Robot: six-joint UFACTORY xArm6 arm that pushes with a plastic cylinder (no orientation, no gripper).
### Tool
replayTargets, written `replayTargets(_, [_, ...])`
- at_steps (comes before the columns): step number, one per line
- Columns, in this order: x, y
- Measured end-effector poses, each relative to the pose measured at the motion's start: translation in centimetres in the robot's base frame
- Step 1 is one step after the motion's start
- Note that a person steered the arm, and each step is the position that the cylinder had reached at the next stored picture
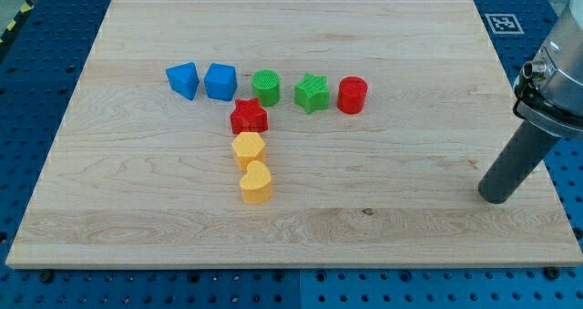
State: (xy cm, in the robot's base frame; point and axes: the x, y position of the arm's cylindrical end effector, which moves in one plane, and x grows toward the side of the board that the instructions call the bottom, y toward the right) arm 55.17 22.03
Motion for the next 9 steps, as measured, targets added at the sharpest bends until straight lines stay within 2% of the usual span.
replayTargets(1, [-0.2,-0.2])
replayTargets(2, [-2.3,-3.6])
replayTargets(4, [-9.3,-15.2])
replayTargets(5, [-10.5,-18.5])
replayTargets(9, [-12.2,-18.5])
